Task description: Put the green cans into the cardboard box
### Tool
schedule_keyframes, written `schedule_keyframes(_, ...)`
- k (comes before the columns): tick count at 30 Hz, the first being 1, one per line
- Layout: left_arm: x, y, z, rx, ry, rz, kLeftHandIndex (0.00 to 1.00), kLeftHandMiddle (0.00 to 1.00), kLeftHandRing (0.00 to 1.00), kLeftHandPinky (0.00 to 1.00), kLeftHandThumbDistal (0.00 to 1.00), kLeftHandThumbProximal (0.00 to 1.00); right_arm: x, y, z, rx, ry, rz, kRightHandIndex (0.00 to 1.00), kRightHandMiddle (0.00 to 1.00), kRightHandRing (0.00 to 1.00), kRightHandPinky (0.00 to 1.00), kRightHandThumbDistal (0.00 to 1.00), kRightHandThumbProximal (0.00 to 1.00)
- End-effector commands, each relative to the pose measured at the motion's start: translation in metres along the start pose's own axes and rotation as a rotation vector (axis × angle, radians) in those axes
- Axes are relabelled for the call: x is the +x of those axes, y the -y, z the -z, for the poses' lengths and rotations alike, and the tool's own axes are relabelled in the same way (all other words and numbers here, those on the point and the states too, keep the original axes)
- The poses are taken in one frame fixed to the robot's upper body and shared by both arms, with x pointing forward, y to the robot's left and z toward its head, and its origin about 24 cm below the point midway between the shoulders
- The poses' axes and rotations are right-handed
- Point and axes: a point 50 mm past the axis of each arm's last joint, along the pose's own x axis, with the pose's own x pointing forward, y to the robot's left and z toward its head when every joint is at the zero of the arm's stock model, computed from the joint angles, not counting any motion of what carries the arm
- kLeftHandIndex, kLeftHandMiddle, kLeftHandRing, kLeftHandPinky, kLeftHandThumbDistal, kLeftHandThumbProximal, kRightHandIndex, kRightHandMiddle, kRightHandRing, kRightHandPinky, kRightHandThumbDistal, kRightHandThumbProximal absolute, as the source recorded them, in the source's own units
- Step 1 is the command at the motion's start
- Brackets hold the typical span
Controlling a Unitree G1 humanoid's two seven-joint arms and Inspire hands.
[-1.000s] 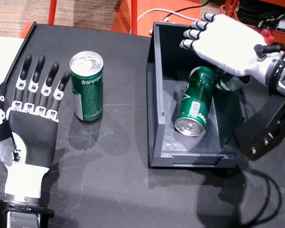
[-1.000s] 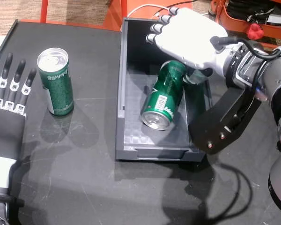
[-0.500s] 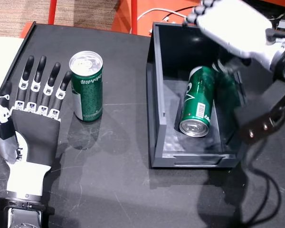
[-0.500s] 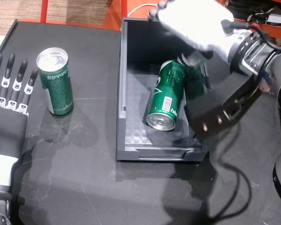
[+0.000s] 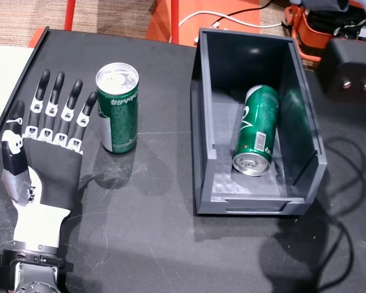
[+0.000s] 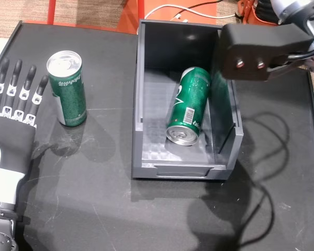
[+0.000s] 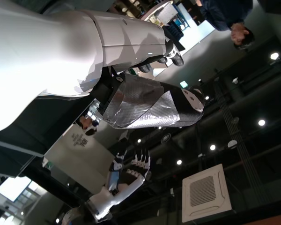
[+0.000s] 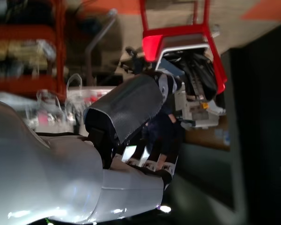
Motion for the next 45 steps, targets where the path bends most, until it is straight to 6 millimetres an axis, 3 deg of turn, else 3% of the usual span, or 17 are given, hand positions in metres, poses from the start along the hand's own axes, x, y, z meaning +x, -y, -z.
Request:
schedule_keyframes(1, 0.007, 0.005, 0.005, -0.005, -0.003, 0.037, 0.89, 0.98, 1.0, 1.0, 0.5, 0.63, -0.028, -0.003, 0.02, 0.044, -0.077, 0.003, 0.66, 0.73, 0.76, 0.75, 0.71, 0.58)
schedule_keyframes(2, 0.008, 0.005, 0.004, 0.006, 0.0, 0.035, 0.9, 1.0, 1.0, 1.0, 0.49, 0.63, -0.04, -0.006, 0.026, 0.064, -0.1, 0.0, 0.67, 0.73, 0.76, 0.76, 0.66, 0.55)
schedule_keyframes(4, 0.008, 0.005, 0.002, 0.025, 0.01, 0.029, 0.91, 1.0, 1.0, 1.0, 0.51, 0.61, -0.059, -0.011, 0.036, 0.116, -0.151, 0.011, 0.59, 0.71, 0.77, 0.77, 0.73, 0.58)
schedule_keyframes(6, 0.009, 0.005, -0.001, 0.044, 0.03, 0.046, 0.99, 1.0, 1.0, 1.0, 0.41, 0.59, -0.078, -0.015, 0.046, 0.144, -0.218, 0.022, 0.59, 0.7, 0.76, 0.76, 0.71, 0.56)
schedule_keyframes(9, 0.011, 0.007, -0.01, 0.227, 0.034, 0.069, 1.0, 1.0, 1.0, 1.0, 0.47, 0.58, -0.102, -0.017, 0.06, 0.165, -0.321, 0.04, 0.68, 0.72, 0.75, 0.76, 0.68, 0.56)
schedule_keyframes(11, 0.012, 0.01, -0.014, 0.353, 0.027, 0.096, 1.0, 1.0, 1.0, 1.0, 0.47, 0.58, -0.113, -0.016, 0.066, 0.181, -0.372, 0.058, 0.7, 0.72, 0.75, 0.76, 0.67, 0.59)
schedule_keyframes(13, 0.014, 0.012, -0.017, 0.419, 0.022, 0.123, 1.0, 1.0, 1.0, 1.0, 0.54, 0.54, -0.12, -0.015, 0.07, 0.176, -0.396, 0.069, 0.7, 0.72, 0.75, 0.77, 0.63, 0.59)
schedule_keyframes(20, 0.017, 0.017, -0.021, 0.555, -0.003, 0.193, 1.0, 1.0, 1.0, 1.0, 0.69, 0.46, -0.139, -0.028, 0.075, 0.228, -0.485, 0.063, 0.7, 0.74, 0.77, 0.8, 0.58, 0.55)
schedule_keyframes(25, 0.02, 0.023, -0.032, 0.798, 0.01, 0.211, 1.0, 1.0, 1.0, 0.98, 0.89, 0.53, -0.149, -0.035, 0.078, 0.284, -0.548, 0.056, 0.76, 0.76, 0.78, 0.81, 0.54, 0.54)
schedule_keyframes(28, 0.023, 0.024, -0.035, 0.94, -0.047, 0.23, 1.0, 1.0, 1.0, 1.0, 0.9, 0.39, -0.15, -0.035, 0.077, 0.279, -0.541, 0.055, 0.76, 0.76, 0.78, 0.81, 0.53, 0.54)
schedule_keyframes(29, 0.024, 0.024, -0.035, 0.963, -0.065, 0.233, 1.0, 1.0, 1.0, 1.0, 0.95, 0.33, -0.151, -0.035, 0.077, 0.285, -0.543, 0.055, 0.76, 0.76, 0.79, 0.81, 0.54, 0.52)
schedule_keyframes(32, 0.028, 0.025, -0.032, 1.006, -0.107, 0.245, 1.0, 1.0, 1.0, 1.0, 1.0, 0.32, -0.152, -0.038, 0.077, 0.319, -0.548, 0.05, 0.77, 0.76, 0.8, 0.82, 0.54, 0.51)
schedule_keyframes(37, 0.032, 0.029, -0.028, 1.062, -0.126, 0.268, 1.0, 1.0, 1.0, 1.0, 1.0, 0.35, -0.158, -0.044, 0.076, 0.362, -0.563, 0.037, 0.79, 0.77, 0.8, 0.83, 0.55, 0.52)
schedule_keyframes(41, 0.035, 0.031, -0.029, 1.081, -0.127, 0.28, 1.0, 1.0, 1.0, 0.99, 1.0, 0.36, -0.164, -0.048, 0.077, 0.334, -0.585, 0.013, 0.78, 0.76, 0.8, 0.83, 0.54, 0.64)
schedule_keyframes(45, 0.038, 0.03, -0.031, 1.089, -0.138, 0.286, 1.0, 1.0, 1.0, 0.98, 1.0, 0.35, -0.169, -0.053, 0.077, 0.32, -0.604, 0.002, 0.77, 0.76, 0.8, 0.83, 0.56, 0.66)
